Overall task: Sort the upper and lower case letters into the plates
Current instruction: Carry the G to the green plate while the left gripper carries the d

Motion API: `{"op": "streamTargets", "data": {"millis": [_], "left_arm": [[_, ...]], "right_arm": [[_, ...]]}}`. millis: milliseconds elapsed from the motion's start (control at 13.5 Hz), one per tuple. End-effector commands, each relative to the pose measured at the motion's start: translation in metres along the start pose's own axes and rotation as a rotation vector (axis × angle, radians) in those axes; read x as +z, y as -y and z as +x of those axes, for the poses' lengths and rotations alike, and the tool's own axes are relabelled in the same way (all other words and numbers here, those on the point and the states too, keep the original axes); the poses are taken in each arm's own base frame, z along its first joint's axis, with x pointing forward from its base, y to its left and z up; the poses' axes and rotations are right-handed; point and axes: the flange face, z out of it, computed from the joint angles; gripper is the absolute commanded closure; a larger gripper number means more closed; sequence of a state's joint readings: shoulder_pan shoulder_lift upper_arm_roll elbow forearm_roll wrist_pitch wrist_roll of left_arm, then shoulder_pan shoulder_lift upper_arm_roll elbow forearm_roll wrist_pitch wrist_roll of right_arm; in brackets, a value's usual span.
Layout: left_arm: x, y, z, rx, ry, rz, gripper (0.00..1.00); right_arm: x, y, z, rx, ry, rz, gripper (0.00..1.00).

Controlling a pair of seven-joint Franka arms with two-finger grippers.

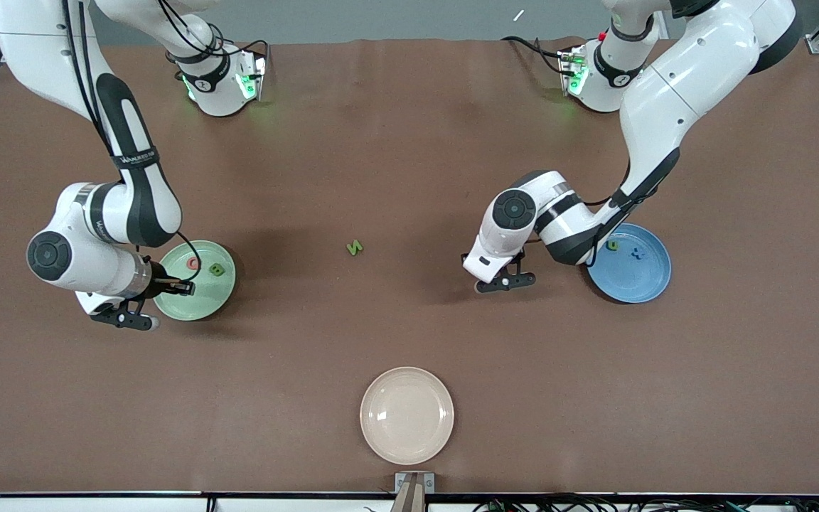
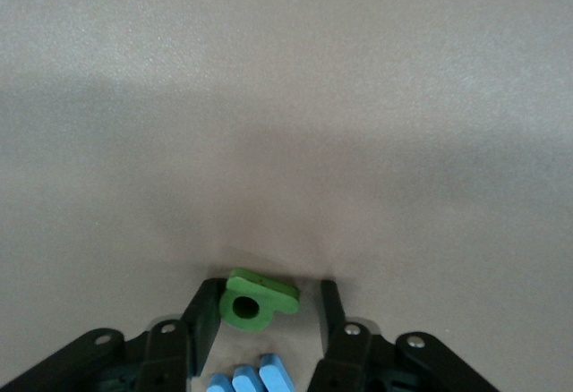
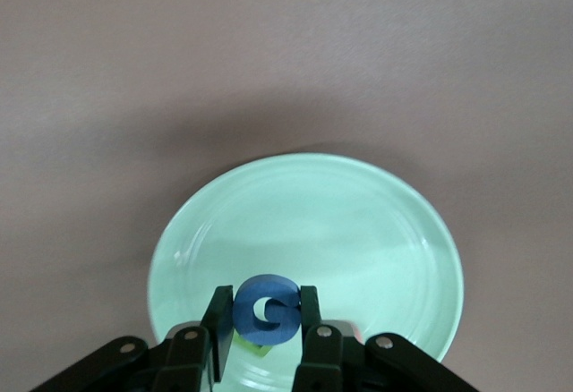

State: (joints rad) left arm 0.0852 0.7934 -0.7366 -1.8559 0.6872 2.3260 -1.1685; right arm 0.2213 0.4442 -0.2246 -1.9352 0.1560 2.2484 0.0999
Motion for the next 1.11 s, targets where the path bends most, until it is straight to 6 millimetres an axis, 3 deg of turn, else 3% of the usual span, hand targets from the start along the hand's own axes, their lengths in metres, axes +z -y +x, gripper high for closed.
{"op": "streamTargets", "data": {"millis": [0, 296, 444, 519, 593, 815, 1037], "left_arm": [[-0.003, 0.005, -0.001, 0.009, -0.018, -0.001, 0.55], [-0.003, 0.006, 0.000, 0.006, -0.018, -0.001, 0.69], [-0.007, 0.009, 0.005, -0.007, -0.026, -0.004, 0.73], [-0.010, 0.010, 0.006, -0.008, -0.028, -0.001, 0.74], [-0.015, 0.016, 0.013, -0.020, -0.037, -0.002, 0.74], [-0.062, 0.036, 0.032, -0.056, -0.040, -0.026, 0.75], [-0.105, 0.083, 0.049, 0.014, 0.023, 0.004, 0.75]], "right_arm": [[0.027, -0.018, -0.003, -0.020, -0.030, -0.015, 1.00], [0.050, -0.030, -0.003, -0.005, -0.023, -0.023, 0.93], [0.054, -0.030, -0.003, 0.001, -0.019, -0.021, 0.79], [0.054, -0.030, -0.003, 0.001, -0.017, -0.021, 0.33], [0.054, -0.030, -0.003, 0.001, -0.016, -0.021, 0.01], [0.045, -0.019, -0.005, -0.004, 0.004, -0.017, 0.00], [0.019, 0.011, -0.011, 0.041, 0.046, -0.008, 0.00]]}}
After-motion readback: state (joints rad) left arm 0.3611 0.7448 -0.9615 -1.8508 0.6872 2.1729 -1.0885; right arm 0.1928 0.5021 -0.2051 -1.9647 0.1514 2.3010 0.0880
